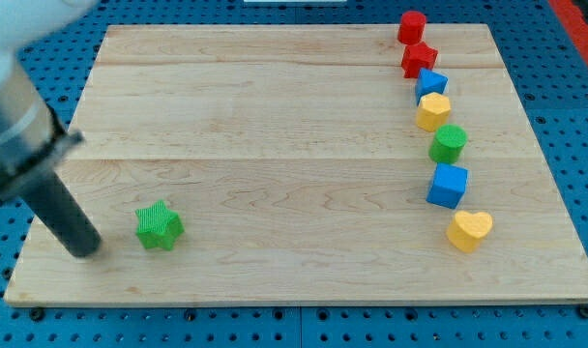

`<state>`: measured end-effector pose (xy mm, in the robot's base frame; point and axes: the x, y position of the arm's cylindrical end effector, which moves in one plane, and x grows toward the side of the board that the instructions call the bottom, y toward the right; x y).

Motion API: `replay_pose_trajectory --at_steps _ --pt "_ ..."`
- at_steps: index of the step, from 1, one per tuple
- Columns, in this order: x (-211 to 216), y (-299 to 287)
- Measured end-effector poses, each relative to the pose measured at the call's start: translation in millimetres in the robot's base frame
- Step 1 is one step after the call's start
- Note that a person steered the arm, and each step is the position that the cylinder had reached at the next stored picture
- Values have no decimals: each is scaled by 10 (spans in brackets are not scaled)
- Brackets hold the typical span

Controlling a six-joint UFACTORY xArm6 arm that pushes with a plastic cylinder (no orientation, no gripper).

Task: Push the blue cube a bit right

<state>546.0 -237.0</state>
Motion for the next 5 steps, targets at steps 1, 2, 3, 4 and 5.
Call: replay_pose_trajectory --at_steps 1,2,3,4,5 --pt "-205 113" --pt "-199 801" --pt "-132 1163" --pt "-310 509" --pt "-343 179"
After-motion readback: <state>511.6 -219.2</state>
